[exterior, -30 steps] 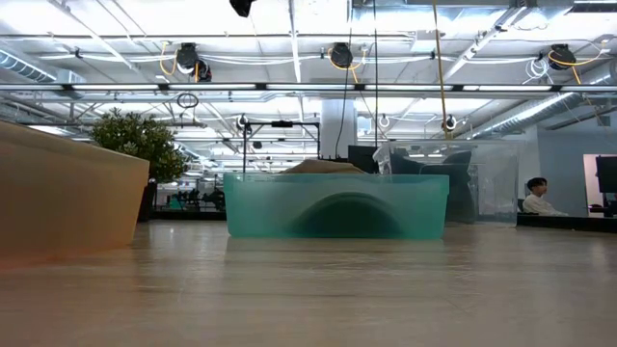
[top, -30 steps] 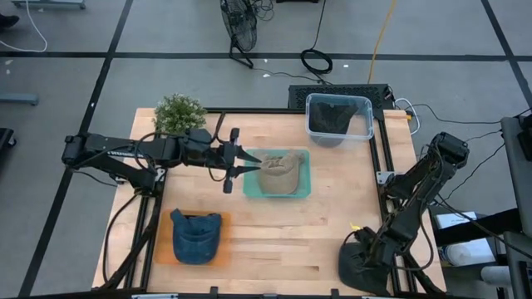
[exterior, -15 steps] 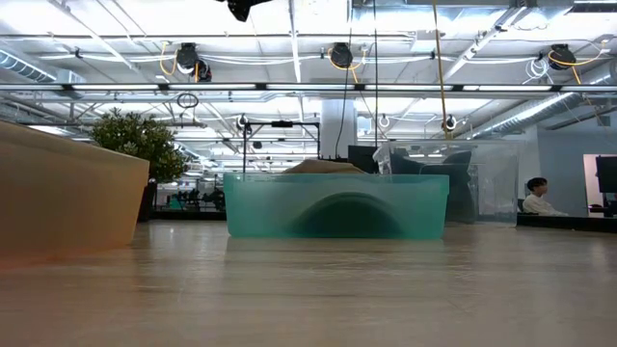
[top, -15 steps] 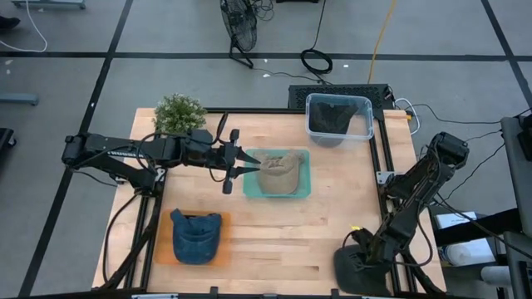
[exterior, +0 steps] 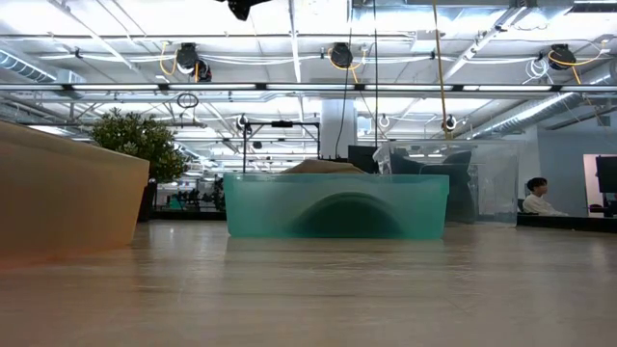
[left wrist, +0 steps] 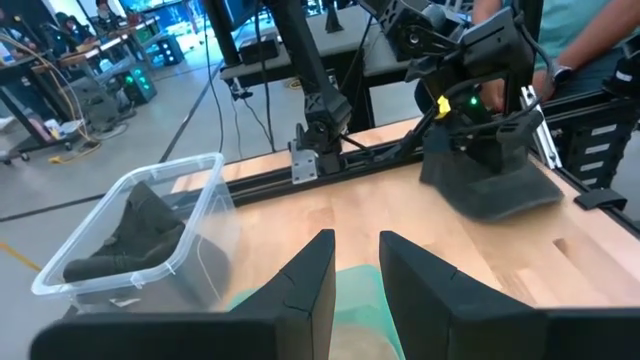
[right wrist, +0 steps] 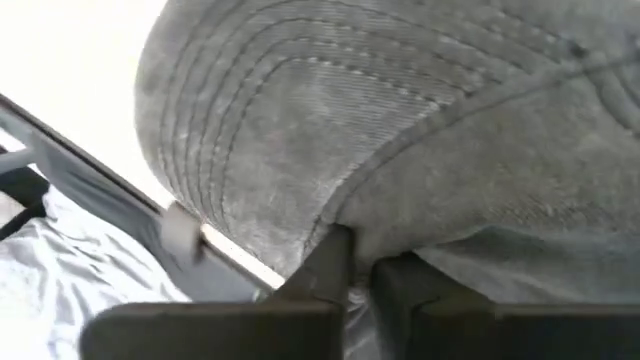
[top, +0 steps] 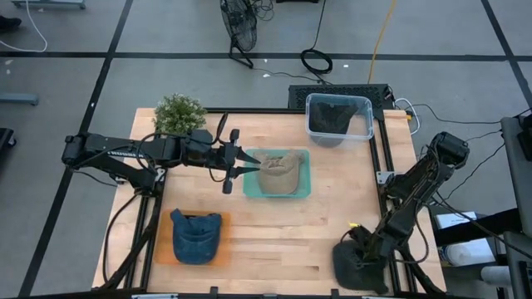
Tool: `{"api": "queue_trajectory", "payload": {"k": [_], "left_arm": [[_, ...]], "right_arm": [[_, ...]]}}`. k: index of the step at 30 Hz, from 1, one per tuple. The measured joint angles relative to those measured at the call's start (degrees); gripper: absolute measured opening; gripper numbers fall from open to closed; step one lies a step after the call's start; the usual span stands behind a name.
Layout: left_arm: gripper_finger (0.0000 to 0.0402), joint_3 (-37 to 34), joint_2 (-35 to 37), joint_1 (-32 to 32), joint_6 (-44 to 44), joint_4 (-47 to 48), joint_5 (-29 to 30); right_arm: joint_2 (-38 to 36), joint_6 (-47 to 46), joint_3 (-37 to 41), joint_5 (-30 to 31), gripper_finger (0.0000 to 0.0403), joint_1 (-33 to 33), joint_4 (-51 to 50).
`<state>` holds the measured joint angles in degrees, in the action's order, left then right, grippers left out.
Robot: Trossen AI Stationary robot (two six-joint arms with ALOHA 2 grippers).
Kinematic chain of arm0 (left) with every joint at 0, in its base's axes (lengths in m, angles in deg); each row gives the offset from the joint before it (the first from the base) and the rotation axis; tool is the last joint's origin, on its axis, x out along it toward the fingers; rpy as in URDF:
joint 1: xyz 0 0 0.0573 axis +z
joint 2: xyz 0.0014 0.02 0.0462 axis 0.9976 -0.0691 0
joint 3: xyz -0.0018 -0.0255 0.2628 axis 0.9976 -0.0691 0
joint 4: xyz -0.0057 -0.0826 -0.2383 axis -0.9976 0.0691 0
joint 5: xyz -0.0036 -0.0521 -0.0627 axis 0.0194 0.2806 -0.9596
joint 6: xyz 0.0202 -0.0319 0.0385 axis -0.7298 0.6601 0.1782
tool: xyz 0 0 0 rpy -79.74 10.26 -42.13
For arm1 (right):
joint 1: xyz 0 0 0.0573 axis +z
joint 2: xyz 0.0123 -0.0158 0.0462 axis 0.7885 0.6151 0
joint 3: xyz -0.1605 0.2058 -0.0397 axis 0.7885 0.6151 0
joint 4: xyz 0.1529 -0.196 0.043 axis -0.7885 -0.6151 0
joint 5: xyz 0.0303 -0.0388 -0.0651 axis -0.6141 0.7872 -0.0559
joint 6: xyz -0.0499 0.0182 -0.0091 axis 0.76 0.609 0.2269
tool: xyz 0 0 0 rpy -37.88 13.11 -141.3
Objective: Pick & Place hat
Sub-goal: Put the black cap into the transparent bin
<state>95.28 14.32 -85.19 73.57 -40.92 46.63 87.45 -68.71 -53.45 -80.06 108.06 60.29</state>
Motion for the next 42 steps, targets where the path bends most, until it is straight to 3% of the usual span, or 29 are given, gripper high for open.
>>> {"api": "queue_trajectory", "payload": {"k": [5, 11, 16, 28, 35, 42], "left_arm": [[0.0093, 0.0, 0.0, 0.0, -1.0, -0.1, 1.2], [0.0093, 0.0, 0.0, 0.1, -2.6, -0.1, 2.7], [0.0093, 0.0, 0.0, 1.2, -2.6, -0.1, 2.7], [0.0093, 0.0, -0.8, 3.0, -1.4, 0.4, 2.8], [0.0093, -0.1, -2.1, 3.3, -1.4, 1.2, 2.8], [0.0093, -0.1, -3.3, 4.0, -0.3, 1.1, 2.7]], "right_arm": [[0.0, 18.7, 0.0, 1.0, 0.0014, -7.6, -1.0], [0.0, 42.8, 0.0, -8.3, 0.0004, -19.9, -7.6], [0.0, 61.7, -0.1, -9.1, 0.0004, -29.5, -16.1], [0.1, 107.4, -1.9, 11.8, 0.0001, -46.6, -19.6], [-0.6, 116.9, -2.2, 19.1, 0.0033, -49.3, -21.0], [-2.7, 111.7, -3.7, 24.1, 0.0114, -50.0, -23.7]]}}
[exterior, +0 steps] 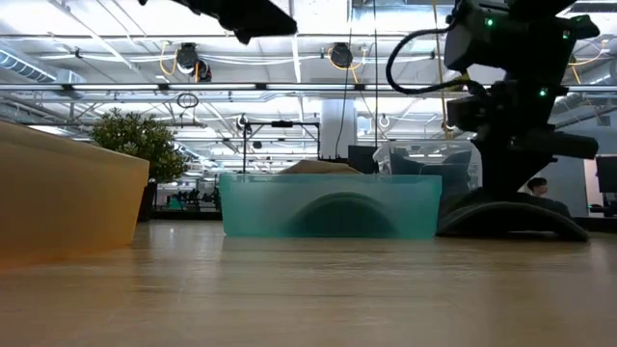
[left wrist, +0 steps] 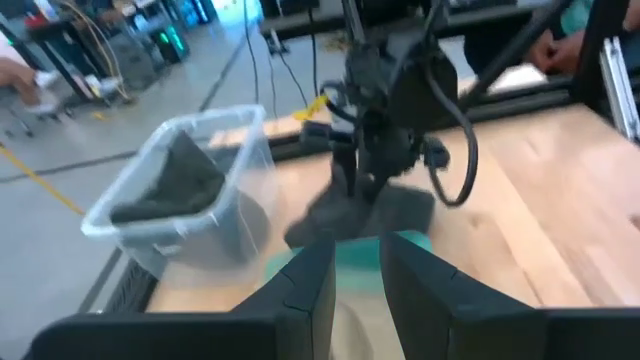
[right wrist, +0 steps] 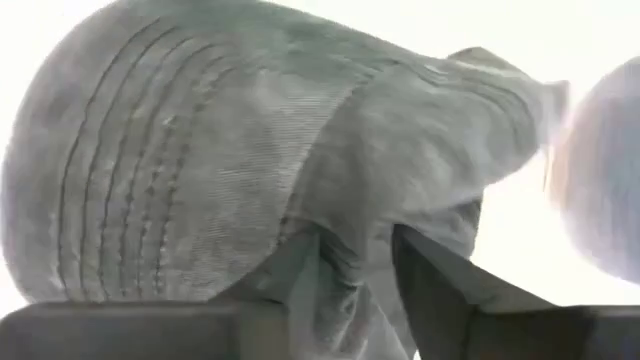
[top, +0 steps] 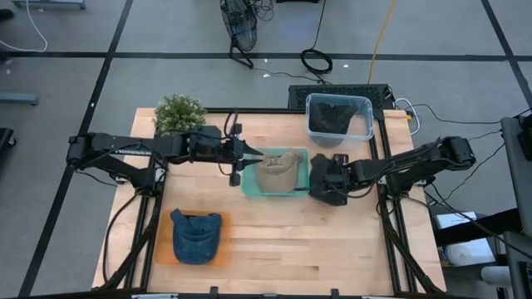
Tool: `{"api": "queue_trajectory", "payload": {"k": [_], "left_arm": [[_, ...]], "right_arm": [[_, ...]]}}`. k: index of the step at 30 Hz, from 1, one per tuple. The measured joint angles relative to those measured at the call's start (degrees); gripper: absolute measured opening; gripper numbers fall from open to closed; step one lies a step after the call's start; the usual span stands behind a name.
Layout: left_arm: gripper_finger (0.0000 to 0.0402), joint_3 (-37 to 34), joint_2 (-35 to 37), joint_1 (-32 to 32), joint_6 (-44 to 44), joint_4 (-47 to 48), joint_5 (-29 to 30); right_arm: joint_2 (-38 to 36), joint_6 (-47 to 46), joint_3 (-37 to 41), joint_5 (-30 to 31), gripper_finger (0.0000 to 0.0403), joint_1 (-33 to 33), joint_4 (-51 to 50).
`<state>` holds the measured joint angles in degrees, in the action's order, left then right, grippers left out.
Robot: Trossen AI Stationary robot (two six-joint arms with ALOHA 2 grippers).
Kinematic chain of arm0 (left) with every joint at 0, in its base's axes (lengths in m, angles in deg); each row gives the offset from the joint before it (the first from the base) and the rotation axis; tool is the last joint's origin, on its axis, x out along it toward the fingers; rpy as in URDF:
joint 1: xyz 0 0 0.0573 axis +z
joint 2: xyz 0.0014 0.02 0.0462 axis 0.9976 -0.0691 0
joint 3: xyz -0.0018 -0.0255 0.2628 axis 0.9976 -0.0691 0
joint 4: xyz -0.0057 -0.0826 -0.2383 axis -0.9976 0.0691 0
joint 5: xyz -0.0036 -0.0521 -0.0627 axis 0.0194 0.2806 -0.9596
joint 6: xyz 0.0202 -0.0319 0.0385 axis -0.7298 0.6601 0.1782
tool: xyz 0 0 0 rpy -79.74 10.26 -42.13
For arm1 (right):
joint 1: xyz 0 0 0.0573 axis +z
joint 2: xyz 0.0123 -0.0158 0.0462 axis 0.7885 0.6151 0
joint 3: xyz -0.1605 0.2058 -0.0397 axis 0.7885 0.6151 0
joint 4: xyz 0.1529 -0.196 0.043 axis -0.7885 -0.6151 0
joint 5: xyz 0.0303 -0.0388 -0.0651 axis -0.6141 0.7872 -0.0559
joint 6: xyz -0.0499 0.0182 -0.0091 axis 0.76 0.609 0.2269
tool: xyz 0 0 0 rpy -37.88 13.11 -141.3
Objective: Pick & Place hat
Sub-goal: Put the black cap into the transparent bin
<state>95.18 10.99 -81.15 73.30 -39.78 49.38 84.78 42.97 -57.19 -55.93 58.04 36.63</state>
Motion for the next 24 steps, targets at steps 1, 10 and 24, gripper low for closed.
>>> {"api": "queue_trajectory", "payload": {"k": [1, 10, 24], "left_arm": [[0.0093, 0.2, -0.2, 0.0, 0.1, -0.6, 0.0], [0.0093, 0.1, -0.5, 0.0, 0.1, -0.7, 0.1], [0.0093, 0.1, -0.5, 0.0, -0.4, -0.7, 0.1]], "right_arm": [[-0.5, -2.5, -0.4, 0.0, 0.0128, 0.0, -1.2], [-6.5, -18.2, -0.8, -11.7, 0.0205, -0.2, -5.0], [-7.3, -19.0, 5.0, -6.1, 0.0195, -0.3, 2.1]]}}
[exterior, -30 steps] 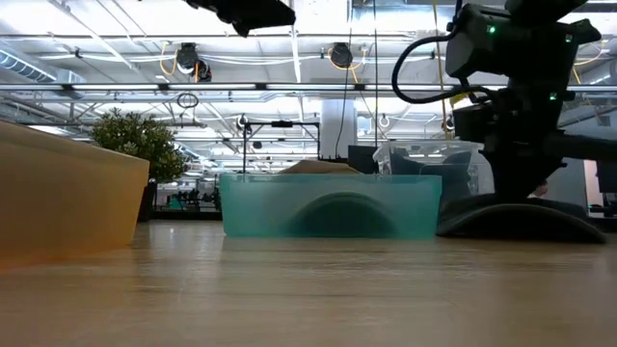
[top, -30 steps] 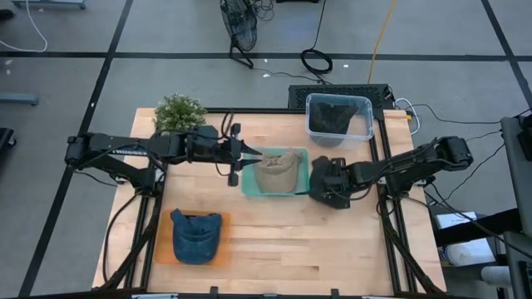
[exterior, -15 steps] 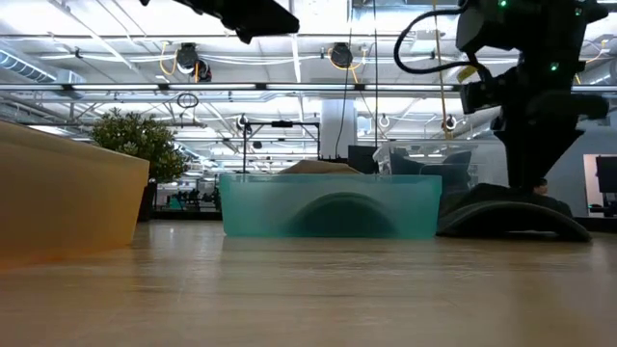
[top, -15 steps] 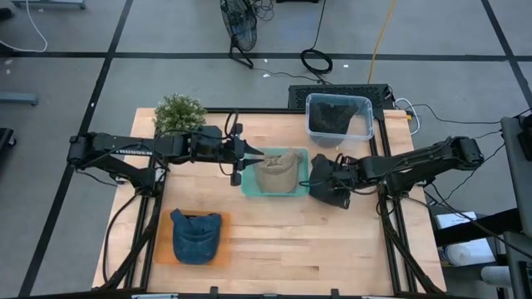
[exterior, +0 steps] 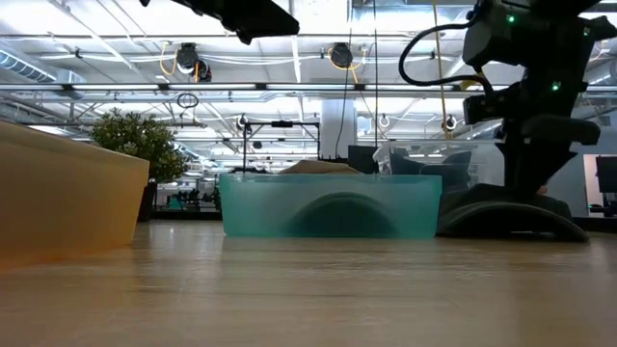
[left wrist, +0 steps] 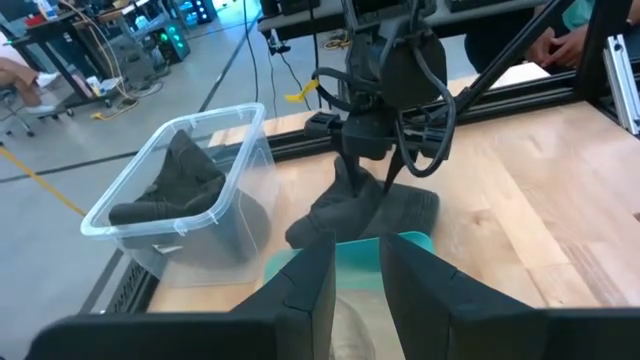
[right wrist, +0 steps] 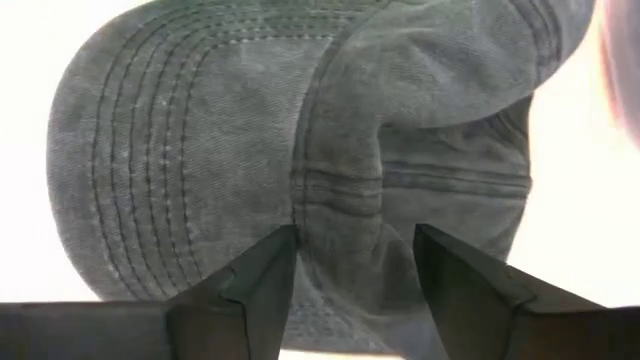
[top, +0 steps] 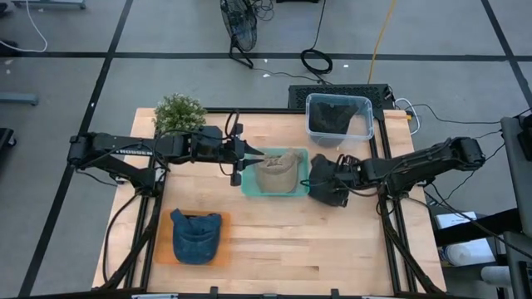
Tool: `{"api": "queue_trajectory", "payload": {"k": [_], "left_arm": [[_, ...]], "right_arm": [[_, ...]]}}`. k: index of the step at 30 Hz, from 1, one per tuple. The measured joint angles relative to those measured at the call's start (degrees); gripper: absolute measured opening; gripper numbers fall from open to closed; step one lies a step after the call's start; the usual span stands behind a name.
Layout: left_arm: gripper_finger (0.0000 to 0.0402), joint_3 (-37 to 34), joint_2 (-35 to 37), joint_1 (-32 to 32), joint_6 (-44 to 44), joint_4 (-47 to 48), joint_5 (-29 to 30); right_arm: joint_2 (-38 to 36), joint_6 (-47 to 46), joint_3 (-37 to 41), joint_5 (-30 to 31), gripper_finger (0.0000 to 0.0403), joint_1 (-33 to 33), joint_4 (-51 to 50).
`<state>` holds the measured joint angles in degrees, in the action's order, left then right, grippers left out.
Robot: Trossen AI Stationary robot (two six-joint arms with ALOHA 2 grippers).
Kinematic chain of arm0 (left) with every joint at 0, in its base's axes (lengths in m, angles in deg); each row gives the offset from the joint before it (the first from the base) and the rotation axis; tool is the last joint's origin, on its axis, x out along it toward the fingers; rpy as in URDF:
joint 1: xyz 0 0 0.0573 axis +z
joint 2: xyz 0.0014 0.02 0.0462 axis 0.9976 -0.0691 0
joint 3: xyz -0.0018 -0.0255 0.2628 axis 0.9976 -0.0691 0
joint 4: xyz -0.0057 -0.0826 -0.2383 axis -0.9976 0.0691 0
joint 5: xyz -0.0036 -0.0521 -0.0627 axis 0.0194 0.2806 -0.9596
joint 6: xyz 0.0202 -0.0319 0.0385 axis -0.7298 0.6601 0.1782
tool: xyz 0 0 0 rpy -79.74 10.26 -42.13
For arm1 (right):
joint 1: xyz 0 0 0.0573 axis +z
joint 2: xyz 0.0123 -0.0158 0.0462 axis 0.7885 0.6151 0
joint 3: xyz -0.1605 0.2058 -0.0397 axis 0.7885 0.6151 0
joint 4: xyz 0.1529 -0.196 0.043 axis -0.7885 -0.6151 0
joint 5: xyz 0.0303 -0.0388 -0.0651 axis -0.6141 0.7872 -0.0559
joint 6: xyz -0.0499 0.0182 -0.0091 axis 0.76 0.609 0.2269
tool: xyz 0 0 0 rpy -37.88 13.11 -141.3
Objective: Pick & Place hat
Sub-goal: Put the black cap into the transparent bin
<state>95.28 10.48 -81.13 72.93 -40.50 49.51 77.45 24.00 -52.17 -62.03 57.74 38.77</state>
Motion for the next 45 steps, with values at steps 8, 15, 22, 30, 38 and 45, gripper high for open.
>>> {"api": "queue_trajectory", "payload": {"k": [8, 15, 22, 30, 38, 45], "left_arm": [[0.0093, 0.0, 0.0, 0.0, -0.2, 0.0, 0.2], [0.0093, 0.0, 0.0, 0.0, -0.2, 0.0, 0.2], [0.0093, 0.0, 0.0, 0.0, 0.0, 0.7, 0.2], [0.0093, 0.0, 0.0, 0.0, 0.3, 1.4, 0.1], [0.0093, 0.0, 0.0, 0.0, 0.3, 1.3, 0.1], [0.0093, 0.0, 0.0, 0.0, 0.3, 1.3, 0.1]], "right_arm": [[-0.1, 1.5, 4.0, 0.1, 0.0126, 0.0, 6.7], [-0.1, 1.2, 5.0, 2.5, 0.001, 0.0, 6.1], [-0.1, 2.2, 0.0, 14.0, 0.0002, 4.5, -1.5], [0.4, 6.1, -10.8, 23.4, 0.0, 15.2, -10.3], [5.4, 7.6, -19.8, 42.0, 0.0, 19.1, -24.1], [8.9, 22.9, -19.9, 63.5, 0.0, 13.7, -24.8]]}}
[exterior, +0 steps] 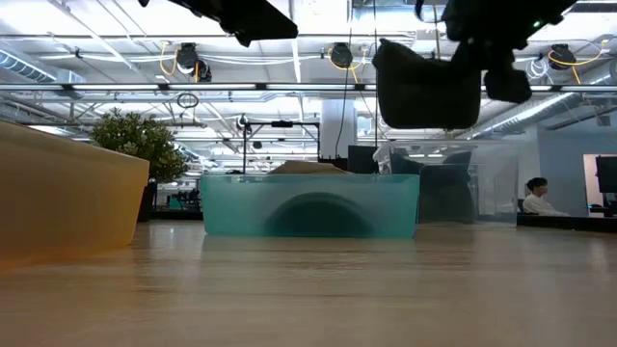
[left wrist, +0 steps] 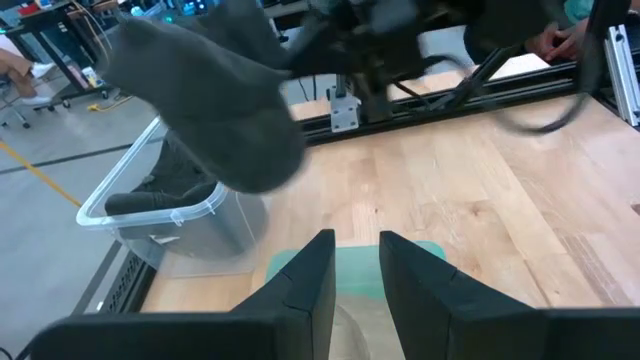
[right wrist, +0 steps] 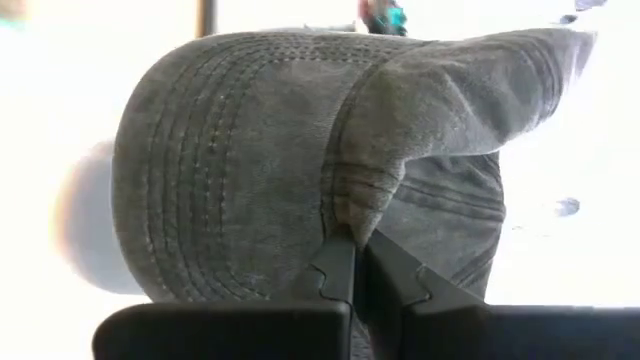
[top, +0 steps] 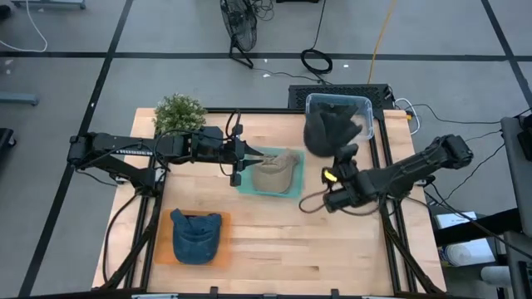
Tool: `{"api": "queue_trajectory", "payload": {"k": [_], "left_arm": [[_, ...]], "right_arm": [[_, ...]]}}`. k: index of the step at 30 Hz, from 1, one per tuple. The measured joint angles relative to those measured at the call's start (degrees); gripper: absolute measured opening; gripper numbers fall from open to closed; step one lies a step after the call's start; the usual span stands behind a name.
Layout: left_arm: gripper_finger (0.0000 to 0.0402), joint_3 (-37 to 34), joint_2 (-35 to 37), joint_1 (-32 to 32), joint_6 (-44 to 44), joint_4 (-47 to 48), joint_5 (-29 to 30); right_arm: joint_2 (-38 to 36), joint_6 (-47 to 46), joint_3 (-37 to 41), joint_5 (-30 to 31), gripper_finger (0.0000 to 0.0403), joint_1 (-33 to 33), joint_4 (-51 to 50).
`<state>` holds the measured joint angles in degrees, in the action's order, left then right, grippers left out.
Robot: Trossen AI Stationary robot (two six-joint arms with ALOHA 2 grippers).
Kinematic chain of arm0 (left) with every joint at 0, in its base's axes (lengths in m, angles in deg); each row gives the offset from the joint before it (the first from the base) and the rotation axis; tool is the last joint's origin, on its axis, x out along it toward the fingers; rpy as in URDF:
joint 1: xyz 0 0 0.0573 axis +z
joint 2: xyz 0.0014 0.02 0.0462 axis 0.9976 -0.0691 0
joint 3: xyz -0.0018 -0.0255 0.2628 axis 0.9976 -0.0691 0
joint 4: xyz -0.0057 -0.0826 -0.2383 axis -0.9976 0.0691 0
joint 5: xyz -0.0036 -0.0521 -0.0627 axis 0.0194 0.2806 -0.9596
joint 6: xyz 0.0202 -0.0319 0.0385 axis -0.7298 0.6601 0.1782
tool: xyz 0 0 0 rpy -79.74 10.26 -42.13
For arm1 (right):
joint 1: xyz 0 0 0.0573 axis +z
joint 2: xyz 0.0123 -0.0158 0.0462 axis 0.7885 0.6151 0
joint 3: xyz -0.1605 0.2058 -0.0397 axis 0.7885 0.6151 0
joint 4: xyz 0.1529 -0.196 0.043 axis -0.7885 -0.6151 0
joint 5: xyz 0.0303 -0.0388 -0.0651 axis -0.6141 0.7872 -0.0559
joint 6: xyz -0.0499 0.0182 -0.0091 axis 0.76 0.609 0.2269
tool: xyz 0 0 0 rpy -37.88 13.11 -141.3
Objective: Pick & Place hat
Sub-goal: Put the black cap into the transparent bin
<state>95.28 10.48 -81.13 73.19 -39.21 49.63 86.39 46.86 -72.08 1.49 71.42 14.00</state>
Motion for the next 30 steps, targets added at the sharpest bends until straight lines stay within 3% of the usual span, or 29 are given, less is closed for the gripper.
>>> {"api": "queue_trajectory", "payload": {"k": [3, 9, 19, 25, 30], "left_arm": [[0.0093, 0.0, 0.0, 0.0, 0.0, 0.0, 0.0], [0.0093, 0.0, 0.0, 0.0, -0.6, 0.0, 0.0], [0.0093, 0.0, 0.0, 1.1, -0.3, -0.6, 0.1], [0.0093, 0.0, 0.0, 1.0, -0.4, -1.5, 0.1], [0.0093, 0.0, 0.0, 1.0, -0.4, -1.3, 0.1]], "right_arm": [[-0.3, 2.4, 0.6, 4.2, 0.0, -4.6, 0.0], [-2.8, 5.9, 0.9, 7.1, 0.0, -11.9, -0.3], [-5.1, 7.9, 0.9, 3.9, 0.0, -20.0, 3.4], [-5.1, 17.2, 1.4, -0.5, 0.0, -22.8, 14.7], [-5.1, 33.9, 6.0, -2.8, 0.0, -24.5, 33.2]]}}
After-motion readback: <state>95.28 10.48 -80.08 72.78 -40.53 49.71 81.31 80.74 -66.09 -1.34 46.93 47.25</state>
